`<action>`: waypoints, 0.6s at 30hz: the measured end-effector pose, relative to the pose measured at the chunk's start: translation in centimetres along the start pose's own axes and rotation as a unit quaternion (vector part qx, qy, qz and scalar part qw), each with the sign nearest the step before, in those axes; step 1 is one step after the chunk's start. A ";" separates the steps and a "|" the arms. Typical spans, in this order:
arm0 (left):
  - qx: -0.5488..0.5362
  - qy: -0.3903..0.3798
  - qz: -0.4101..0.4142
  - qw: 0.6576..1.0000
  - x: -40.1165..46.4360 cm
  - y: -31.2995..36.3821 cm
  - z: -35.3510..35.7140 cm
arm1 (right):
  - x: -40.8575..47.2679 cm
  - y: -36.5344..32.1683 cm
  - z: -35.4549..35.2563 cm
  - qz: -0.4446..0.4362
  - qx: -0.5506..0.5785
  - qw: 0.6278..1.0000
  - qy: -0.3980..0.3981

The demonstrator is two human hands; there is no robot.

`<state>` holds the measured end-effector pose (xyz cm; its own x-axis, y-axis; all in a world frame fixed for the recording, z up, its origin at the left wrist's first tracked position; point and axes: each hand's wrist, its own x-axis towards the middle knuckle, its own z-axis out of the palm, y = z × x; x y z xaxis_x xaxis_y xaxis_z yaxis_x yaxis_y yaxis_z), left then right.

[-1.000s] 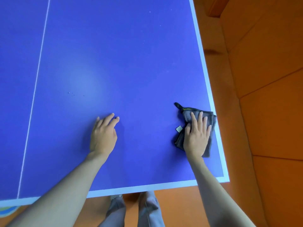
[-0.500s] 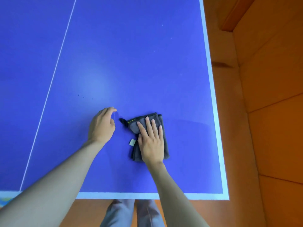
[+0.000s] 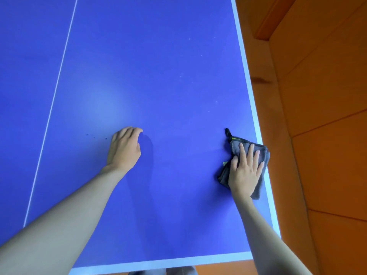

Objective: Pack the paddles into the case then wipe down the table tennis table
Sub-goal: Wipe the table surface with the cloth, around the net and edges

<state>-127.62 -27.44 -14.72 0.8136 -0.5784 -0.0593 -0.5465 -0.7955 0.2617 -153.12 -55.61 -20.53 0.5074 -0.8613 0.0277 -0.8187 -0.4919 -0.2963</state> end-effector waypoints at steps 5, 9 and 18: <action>-0.009 0.000 -0.002 1.000 3.5 -0.9 -0.9 | -2.7 -12.3 3.3 -0.095 0.016 0.995 0.010; -0.008 -0.015 -0.023 1.000 5.8 -1.8 -1.8 | -6.9 -22.7 6.5 -0.183 0.035 0.982 -0.003; 0.000 -0.043 -0.003 0.999 10.1 -1.4 -1.4 | -2.1 -18.7 5.3 -0.227 0.015 0.973 -0.026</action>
<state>-118.39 -31.87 -14.36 0.7972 -0.5865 -0.1431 -0.5409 -0.7992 0.2619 -137.46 -43.88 -20.12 0.8285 -0.5481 0.1152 -0.4988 -0.8156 -0.2933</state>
